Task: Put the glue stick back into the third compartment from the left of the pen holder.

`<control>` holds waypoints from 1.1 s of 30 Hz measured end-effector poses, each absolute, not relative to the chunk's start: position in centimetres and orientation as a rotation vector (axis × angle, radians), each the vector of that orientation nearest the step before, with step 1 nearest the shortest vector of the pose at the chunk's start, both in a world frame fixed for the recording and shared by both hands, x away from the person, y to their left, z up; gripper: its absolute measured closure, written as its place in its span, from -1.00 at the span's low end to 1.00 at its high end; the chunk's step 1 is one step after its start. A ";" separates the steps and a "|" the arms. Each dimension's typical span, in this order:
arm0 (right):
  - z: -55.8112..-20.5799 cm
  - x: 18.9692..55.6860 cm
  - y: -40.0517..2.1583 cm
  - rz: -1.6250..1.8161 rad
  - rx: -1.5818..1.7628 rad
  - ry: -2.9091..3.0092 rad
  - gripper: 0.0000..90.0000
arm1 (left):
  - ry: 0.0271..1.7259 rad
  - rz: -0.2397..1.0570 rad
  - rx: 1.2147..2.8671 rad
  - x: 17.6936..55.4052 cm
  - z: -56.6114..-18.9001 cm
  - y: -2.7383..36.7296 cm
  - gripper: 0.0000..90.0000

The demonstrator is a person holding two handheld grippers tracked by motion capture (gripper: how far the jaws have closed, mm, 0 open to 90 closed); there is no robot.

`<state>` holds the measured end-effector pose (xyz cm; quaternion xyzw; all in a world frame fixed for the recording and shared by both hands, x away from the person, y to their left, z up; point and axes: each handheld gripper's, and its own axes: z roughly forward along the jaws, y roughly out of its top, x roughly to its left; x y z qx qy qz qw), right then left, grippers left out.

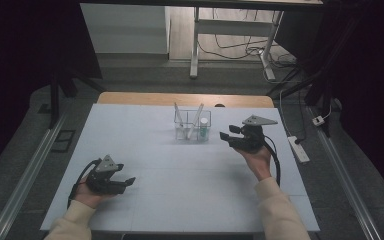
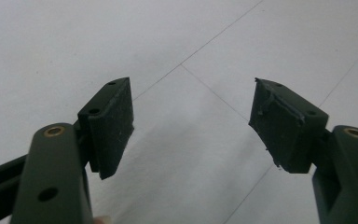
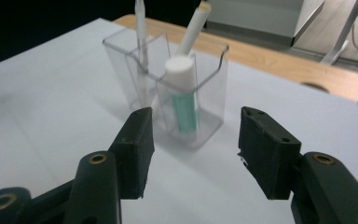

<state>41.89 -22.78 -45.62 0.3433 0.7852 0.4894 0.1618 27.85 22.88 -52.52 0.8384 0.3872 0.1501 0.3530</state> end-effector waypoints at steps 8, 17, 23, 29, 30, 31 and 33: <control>-46.7 39.5 -24.8 1.354 0.981 2.285 -0.03 | 1.003 0.389 2.169 27.9 -52.5 22.9 -0.33; -47.5 37.4 -26.7 1.317 0.951 2.305 -0.05 | 1.005 0.391 2.164 27.8 -52.4 22.9 -0.33; -48.1 36.4 -27.9 1.294 0.926 2.317 -0.08 | 1.005 0.392 2.160 27.8 -52.4 22.9 -0.33; -48.3 35.9 -28.6 1.275 0.925 2.323 -0.08 | 1.002 0.396 2.158 27.7 -52.3 22.9 -0.33; -48.2 35.9 -28.6 1.274 0.922 2.323 -0.09 | 1.001 0.397 2.157 27.7 -52.3 22.9 -0.33; -48.2 35.8 -28.5 1.277 0.918 2.322 -0.09 | 1.000 0.397 2.157 27.7 -52.3 22.9 -0.33; -48.3 35.8 -28.5 1.275 0.913 2.324 -0.10 | 1.000 0.399 2.156 27.7 -52.2 22.9 -0.33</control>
